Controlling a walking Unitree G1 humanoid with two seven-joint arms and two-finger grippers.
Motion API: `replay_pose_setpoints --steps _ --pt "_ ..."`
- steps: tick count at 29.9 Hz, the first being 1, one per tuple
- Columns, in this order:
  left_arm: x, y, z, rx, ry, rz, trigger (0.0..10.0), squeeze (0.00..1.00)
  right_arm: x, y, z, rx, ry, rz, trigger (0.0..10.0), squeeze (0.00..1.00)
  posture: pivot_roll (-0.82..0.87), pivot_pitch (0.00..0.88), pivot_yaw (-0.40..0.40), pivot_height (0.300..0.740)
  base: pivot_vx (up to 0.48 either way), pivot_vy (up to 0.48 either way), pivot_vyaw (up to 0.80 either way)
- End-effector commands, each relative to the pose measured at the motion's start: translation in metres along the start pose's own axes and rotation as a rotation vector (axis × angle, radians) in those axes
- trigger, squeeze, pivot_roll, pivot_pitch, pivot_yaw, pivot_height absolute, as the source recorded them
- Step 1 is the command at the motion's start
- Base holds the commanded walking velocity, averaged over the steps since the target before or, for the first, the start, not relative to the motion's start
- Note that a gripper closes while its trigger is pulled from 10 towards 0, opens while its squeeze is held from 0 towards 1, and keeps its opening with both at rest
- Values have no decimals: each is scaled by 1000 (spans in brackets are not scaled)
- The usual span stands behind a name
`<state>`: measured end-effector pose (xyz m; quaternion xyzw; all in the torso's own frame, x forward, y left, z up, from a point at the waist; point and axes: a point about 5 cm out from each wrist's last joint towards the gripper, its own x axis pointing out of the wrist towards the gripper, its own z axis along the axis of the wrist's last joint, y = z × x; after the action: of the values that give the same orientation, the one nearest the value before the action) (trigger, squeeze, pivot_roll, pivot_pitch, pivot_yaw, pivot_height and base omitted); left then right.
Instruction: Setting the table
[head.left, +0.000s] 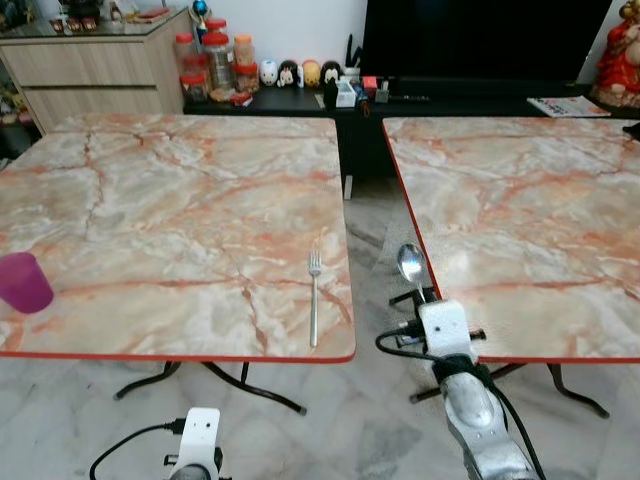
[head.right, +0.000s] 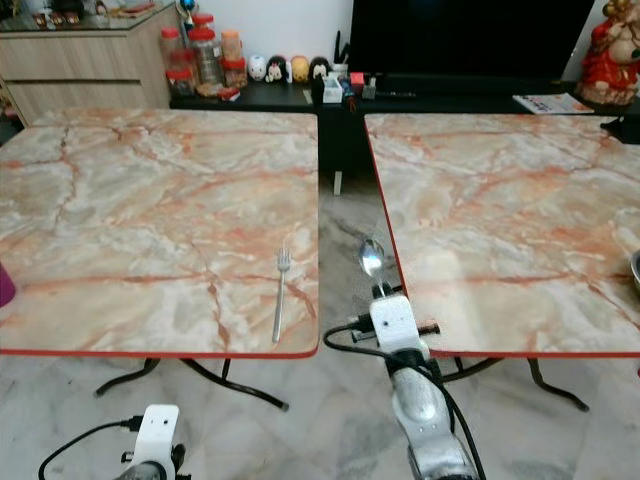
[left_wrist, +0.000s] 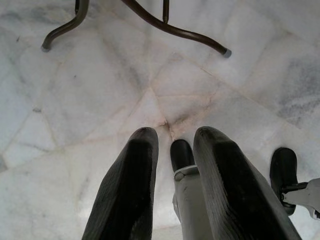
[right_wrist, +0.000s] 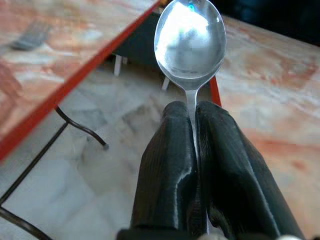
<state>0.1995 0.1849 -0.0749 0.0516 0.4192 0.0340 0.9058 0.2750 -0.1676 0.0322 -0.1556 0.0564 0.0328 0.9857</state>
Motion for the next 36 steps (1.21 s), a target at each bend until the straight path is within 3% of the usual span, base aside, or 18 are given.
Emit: replay_pose_setpoints --steps 1,7,12,23,28,31,33,34,35,36 --pt "0 0 -2 2 12 -4 10000 0 -5 -3 -20 -27 83 16 10000 0 -56 0 -17 725 0 0 0" --pt "0 1 -1 4 12 -1 10000 0 -12 -2 -43 -49 199 41 10000 0 -50 0 -15 725 0 0 0" --pt "0 2 -1 4 11 2 10000 0 -13 0 -48 -46 224 56 10000 0 -46 0 -14 725 0 0 0" --pt "0 3 -1 12 11 0 10000 0 -30 7 -76 20 388 68 10000 0 -45 0 -12 725 0 0 0" --pt "0 2 -1 24 15 -7 10000 0 -43 7 -91 92 487 37 10000 0 -48 0 -10 725 0 0 0" --pt "0 1 -2 48 25 -18 10000 0 -57 9 -105 207 587 7 10000 0 -60 0 -5 725 0 0 0" --pt "0 -1 -4 68 38 -25 10000 0 -68 8 -116 266 666 -26 10000 0 -63 0 -3 725 0 0 0" --pt "0 -2 -5 73 43 -29 10000 0 -82 7 -126 278 745 -48 10000 0 -58 0 -3 725 0 0 0" --pt "0 -2 -5 73 43 -29 10000 0 -82 7 -126 278 745 -48 10000 0 -58 0 -3 725 0 0 0" --pt "0 -2 -6 79 49 -31 10000 0 -93 5 -134 276 800 -64 10000 0 -51 0 -7 725 0 0 0"
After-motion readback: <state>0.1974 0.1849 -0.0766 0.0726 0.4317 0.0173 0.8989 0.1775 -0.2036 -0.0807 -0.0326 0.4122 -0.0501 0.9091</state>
